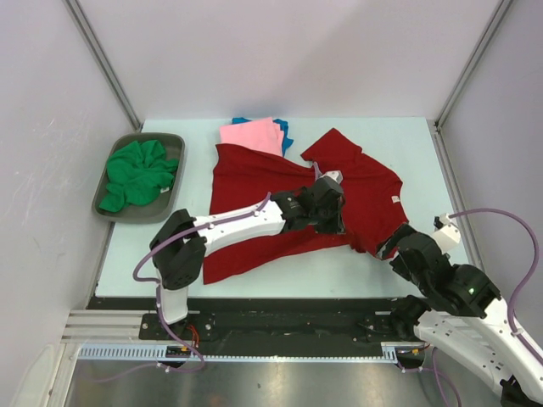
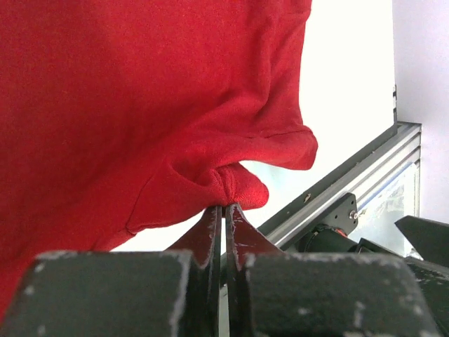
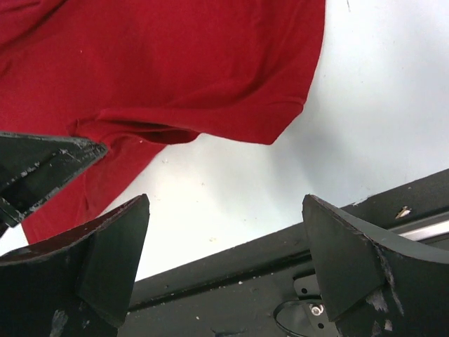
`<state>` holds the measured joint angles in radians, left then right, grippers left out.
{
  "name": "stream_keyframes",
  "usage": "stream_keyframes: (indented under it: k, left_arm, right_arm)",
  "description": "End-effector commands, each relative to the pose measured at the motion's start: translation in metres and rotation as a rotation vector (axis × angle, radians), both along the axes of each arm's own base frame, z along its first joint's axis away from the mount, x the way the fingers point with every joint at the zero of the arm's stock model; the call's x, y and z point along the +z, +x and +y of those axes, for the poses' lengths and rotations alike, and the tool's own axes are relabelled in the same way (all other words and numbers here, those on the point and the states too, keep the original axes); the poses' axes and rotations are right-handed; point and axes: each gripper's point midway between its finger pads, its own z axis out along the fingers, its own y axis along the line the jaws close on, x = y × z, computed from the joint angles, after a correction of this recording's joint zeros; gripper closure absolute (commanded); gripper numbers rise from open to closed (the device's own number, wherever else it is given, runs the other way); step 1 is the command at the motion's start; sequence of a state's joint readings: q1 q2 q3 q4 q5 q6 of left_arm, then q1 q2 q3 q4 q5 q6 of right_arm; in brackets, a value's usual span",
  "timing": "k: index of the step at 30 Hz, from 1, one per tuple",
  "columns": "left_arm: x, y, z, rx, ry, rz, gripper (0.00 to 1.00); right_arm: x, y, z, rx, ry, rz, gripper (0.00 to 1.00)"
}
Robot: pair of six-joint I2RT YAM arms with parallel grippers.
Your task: Fold and stack the t-shirts
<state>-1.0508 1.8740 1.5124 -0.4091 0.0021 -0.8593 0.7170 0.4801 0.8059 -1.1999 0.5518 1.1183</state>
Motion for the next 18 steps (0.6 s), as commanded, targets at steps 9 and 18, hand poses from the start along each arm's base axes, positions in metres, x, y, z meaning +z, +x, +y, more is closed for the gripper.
stream_keyframes:
  k: [9,18]
  left_arm:
    - [-0.026,0.034,0.000,-0.001,-0.084,0.070,1.00]
    - [-0.048,0.069,0.027,0.068,-0.082,0.103,1.00]
  right_arm:
    - [-0.033,0.018,0.047,0.139,-0.041,0.097,0.09]
    - [-0.086,0.015,0.068,0.198,-0.067,0.213,0.11]
